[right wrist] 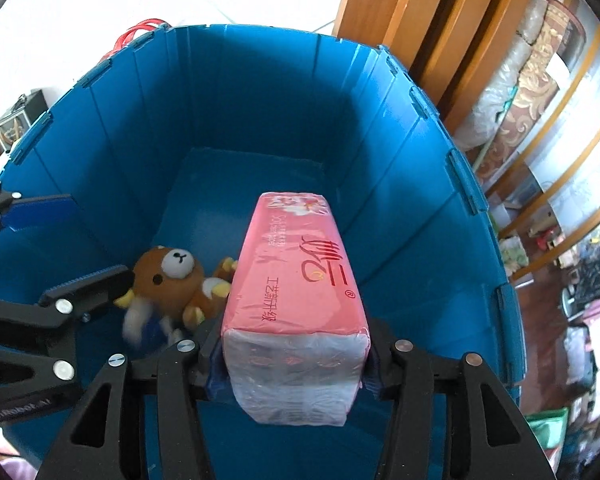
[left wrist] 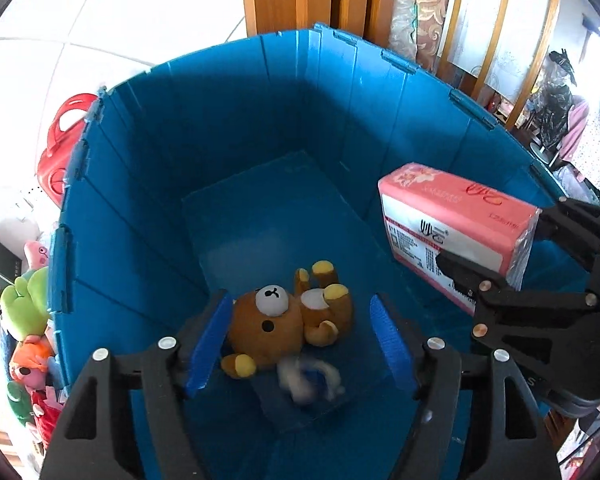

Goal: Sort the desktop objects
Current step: 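Release the bunny and tissue pack into the blue crate from both tools, then withdraw both tools from the crate back toward the table pile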

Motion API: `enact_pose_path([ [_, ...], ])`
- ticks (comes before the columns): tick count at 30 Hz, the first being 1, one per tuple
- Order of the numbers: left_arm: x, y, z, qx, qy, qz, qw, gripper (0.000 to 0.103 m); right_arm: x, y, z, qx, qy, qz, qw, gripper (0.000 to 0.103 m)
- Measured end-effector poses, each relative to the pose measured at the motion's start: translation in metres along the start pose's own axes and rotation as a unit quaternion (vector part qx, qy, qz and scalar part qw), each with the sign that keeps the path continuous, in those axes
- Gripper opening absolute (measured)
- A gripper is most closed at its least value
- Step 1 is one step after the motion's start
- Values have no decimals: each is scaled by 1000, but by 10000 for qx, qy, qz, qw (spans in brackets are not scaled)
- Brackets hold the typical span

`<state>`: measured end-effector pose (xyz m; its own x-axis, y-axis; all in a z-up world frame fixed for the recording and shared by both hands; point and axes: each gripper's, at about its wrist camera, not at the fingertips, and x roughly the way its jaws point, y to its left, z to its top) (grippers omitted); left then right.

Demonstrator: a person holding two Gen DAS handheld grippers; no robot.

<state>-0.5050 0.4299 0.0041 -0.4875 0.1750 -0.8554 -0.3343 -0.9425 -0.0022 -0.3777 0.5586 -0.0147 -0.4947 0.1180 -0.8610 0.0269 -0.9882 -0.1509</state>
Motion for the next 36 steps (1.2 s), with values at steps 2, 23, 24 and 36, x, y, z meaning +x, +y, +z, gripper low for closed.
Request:
enact_pose_path([
  [2, -5, 1, -2, 21, -91, 63, 9999, 71, -6, 0, 0, -21, -128, -83, 9999, 67],
  [23, -146, 60, -76, -418, -2215, 268, 9739, 71, -106, 58, -30, -226, -1701, 246, 9849, 102],
  [24, -152, 66, -83, -441, -2275, 292, 9723, 71, -111, 65, -32, -237, -1773, 266, 9835, 102],
  [36, -205, 161, -181, -1008, -2883, 975, 9472, 79, -159, 174, -51, -390, -2577, 790, 9622, 103],
])
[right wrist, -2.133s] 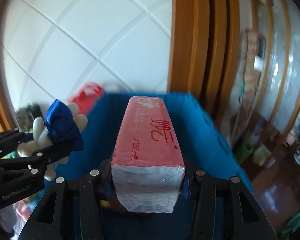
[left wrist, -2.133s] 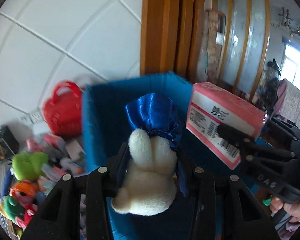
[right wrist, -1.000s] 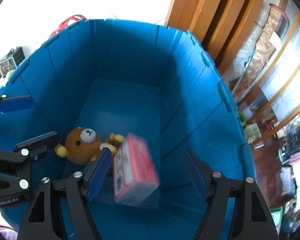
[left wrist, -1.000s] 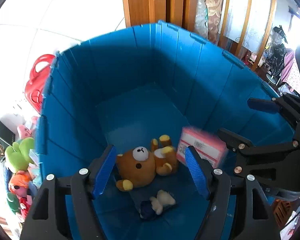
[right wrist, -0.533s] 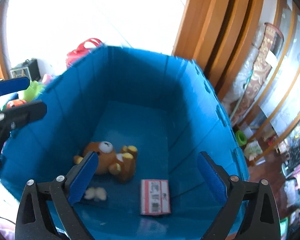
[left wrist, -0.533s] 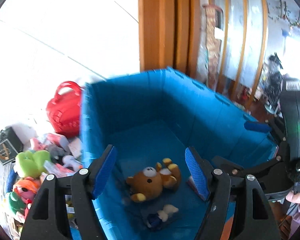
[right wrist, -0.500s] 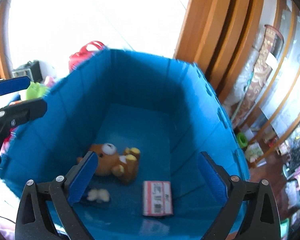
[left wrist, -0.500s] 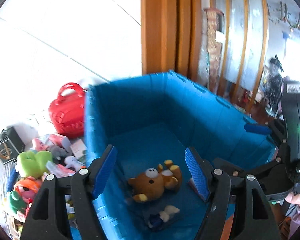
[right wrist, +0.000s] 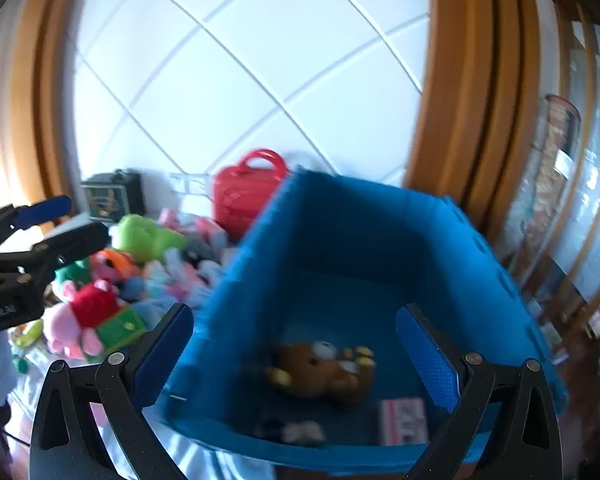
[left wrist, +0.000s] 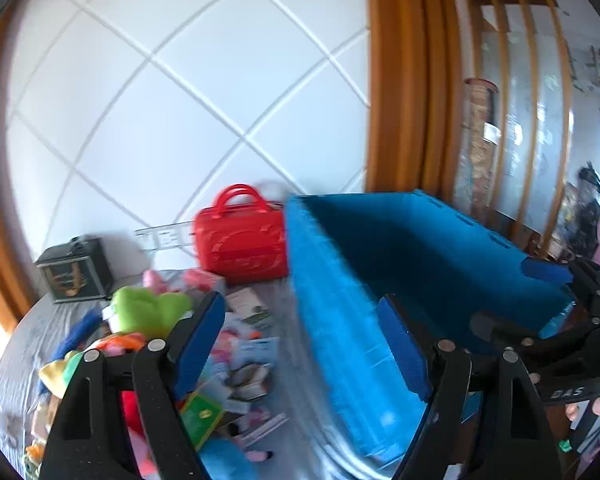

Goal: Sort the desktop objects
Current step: 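Withdraw both tools from the crate back toward the table pile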

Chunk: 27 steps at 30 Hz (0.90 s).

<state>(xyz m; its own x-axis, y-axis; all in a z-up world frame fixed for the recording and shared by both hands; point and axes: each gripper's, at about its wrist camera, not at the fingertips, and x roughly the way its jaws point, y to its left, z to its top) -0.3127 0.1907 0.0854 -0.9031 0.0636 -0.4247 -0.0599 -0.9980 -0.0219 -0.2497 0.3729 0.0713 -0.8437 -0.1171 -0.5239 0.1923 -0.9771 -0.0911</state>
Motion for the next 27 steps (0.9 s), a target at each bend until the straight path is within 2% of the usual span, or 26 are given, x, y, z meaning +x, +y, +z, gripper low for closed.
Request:
enact_pose_path([
  [7, -30, 86, -36, -442, 121, 724, 9963, 80, 9, 76, 3, -288, -83, 626, 9976, 103],
  [13, -45, 155, -79, -811, 422, 1287, 9875, 80, 38, 133, -10, -354, 209, 1315, 9905, 103],
  [18, -50, 209, -127, -1087, 917, 1738, 9745, 80, 72, 170, -35, -289, 715, 1744, 9817, 103],
  [22, -55, 250, -166, -1446, 1329, 2109, 9576, 80, 98, 188, -56, -246, 1045, 1843, 9770, 103],
  [24, -54, 261, -183, -1612, 1489, 2197, 9506, 80, 113, 195, -68, -209, 1252, 1897, 9736, 103],
  [27, -47, 263, -206, -1711, 1715, 2153, 9460, 80, 138, 200, -89, -241, 1574, 1907, 9686, 103],
])
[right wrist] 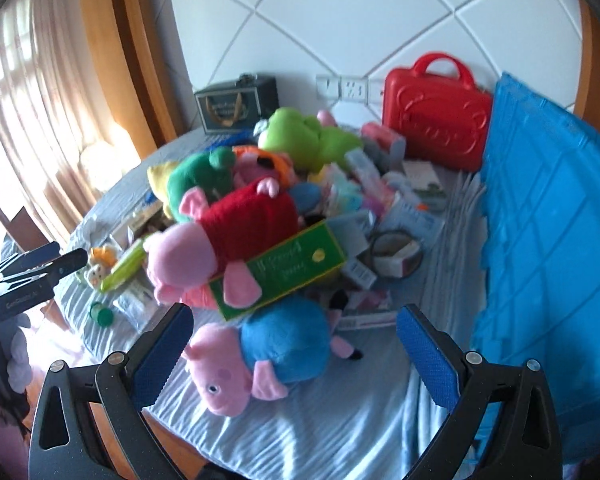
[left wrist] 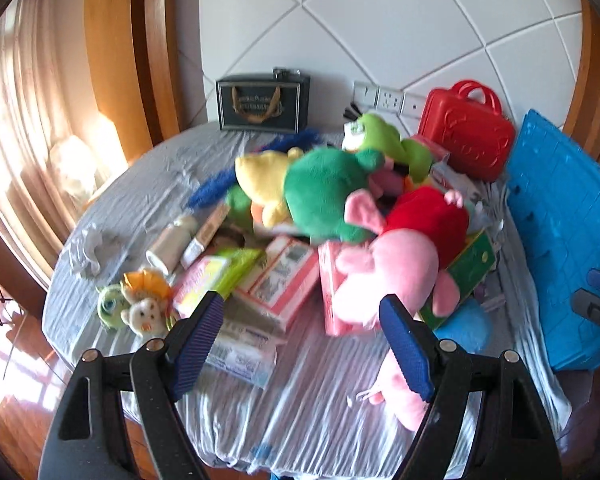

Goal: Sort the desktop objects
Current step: 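Withdraw both tools from the crate back toward the table pile, then grasp the pink pig plush in blue shirt with both tools and lift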

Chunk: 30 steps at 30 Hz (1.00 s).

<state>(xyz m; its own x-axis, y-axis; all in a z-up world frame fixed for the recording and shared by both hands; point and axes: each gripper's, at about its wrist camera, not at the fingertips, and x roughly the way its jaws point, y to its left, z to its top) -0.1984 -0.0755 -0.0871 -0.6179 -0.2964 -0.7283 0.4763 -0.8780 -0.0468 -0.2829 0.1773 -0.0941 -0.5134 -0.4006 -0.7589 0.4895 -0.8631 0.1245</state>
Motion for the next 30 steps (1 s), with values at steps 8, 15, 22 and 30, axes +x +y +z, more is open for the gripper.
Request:
enact_pose_path([
  [8, 47, -55, -50, -16, 673, -257, 9974, 80, 51, -19, -35, -268, 741, 128, 9968, 103],
  [15, 67, -96, -99, -265, 1108, -252, 9932, 80, 70, -36, -46, -511, 953, 288, 9937, 103],
  [22, 99, -126, -126, -562, 1394, -413, 9878, 80, 78, -35, -53, -890, 1086, 322, 9896, 103],
  [30, 125, -112, -117, -20, 1374, 304, 9900, 81, 103, -36, -54, -861, 1296, 458, 9868, 103],
])
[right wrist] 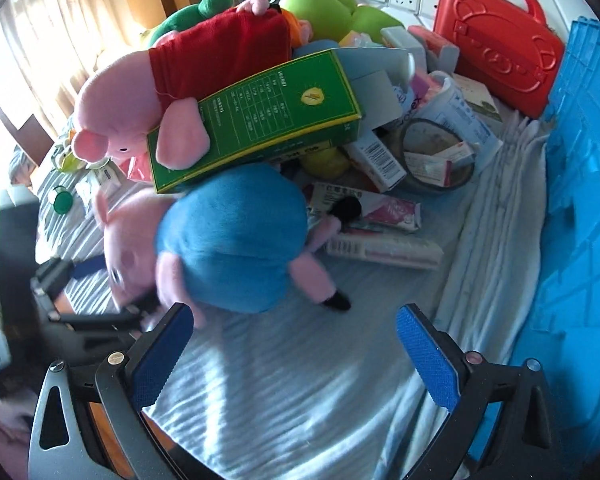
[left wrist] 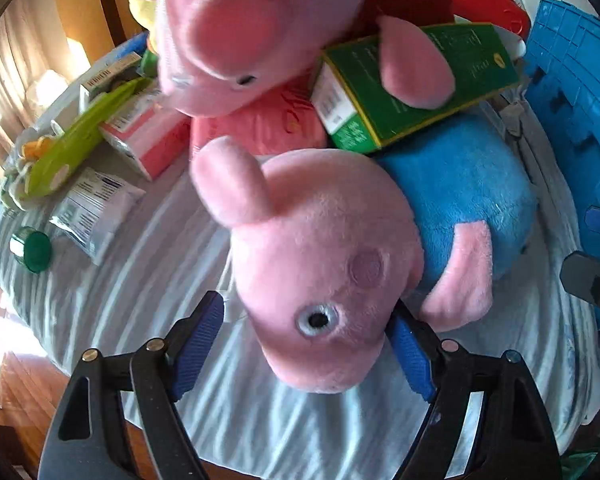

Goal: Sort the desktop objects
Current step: 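Grasp the pink pig plush in blue shirt with both tools and lift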

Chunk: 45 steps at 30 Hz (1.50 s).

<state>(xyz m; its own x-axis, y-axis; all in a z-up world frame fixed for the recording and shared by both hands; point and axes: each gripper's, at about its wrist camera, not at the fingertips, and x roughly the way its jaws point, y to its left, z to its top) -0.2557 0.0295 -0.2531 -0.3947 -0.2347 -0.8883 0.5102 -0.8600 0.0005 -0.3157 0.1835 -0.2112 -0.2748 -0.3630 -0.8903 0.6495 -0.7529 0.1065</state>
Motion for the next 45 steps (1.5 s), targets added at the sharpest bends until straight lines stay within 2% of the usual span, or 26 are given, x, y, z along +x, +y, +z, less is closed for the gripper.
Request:
enact_pose_path([
  [1, -2, 6, 3, 70, -76, 215, 9997, 81, 2, 1, 2, 34, -6, 89, 10000, 103],
  [2, -2, 12, 6, 101, -49, 275, 9996, 81, 4, 3, 3, 61, -7, 166, 9998, 103],
  [5, 1, 18, 9, 109, 132, -19, 9999, 81, 13, 11, 10, 107, 64, 401, 9991, 103],
  [7, -2, 10, 7, 371, 57, -38, 9993, 81, 20, 18, 12, 139, 155, 511, 9985, 103],
  [11, -9, 0, 9, 718, -27, -219, 9972, 81, 31, 25, 14, 225, 287, 587, 9976, 103],
  [19, 8, -2, 20, 1134, 217, -671, 9910, 82, 62, 21, 18, 728, 540, 706, 9934, 103],
  [22, 14, 0, 23, 1146, 303, -886, 9890, 84, 72, 22, 18, 916, 504, 830, 9910, 103],
  [28, 18, -1, 22, 1319, 357, -1149, 9839, 83, 74, 27, 15, 999, 405, 744, 9914, 103],
  [29, 17, -2, 21, 1347, 347, -1187, 9831, 81, 72, 27, 15, 1035, 392, 672, 9916, 103],
  [30, 16, -3, 20, 1358, 336, -1255, 9822, 75, 70, 29, 15, 1023, 362, 621, 9921, 102],
  [32, 9, -6, 16, 1427, 243, -1231, 9818, 69, 60, 36, 13, 927, 209, 566, 9939, 90],
  [34, 1, -9, 10, 1524, 140, -1200, 9809, 65, 53, 42, 10, 850, 167, 438, 9953, 86],
  [37, -15, -7, -1, 1537, 54, -1345, 9789, 64, 35, 45, -2, 908, 73, 457, 9948, 85],
  [41, -44, -11, -14, 1748, -161, -1564, 9720, 64, -1, 47, -20, 972, -180, 422, 9942, 85],
  [45, -62, -16, -6, 1941, -382, -1741, 9647, 64, -28, 44, -27, 1108, -539, 215, 9921, 85],
])
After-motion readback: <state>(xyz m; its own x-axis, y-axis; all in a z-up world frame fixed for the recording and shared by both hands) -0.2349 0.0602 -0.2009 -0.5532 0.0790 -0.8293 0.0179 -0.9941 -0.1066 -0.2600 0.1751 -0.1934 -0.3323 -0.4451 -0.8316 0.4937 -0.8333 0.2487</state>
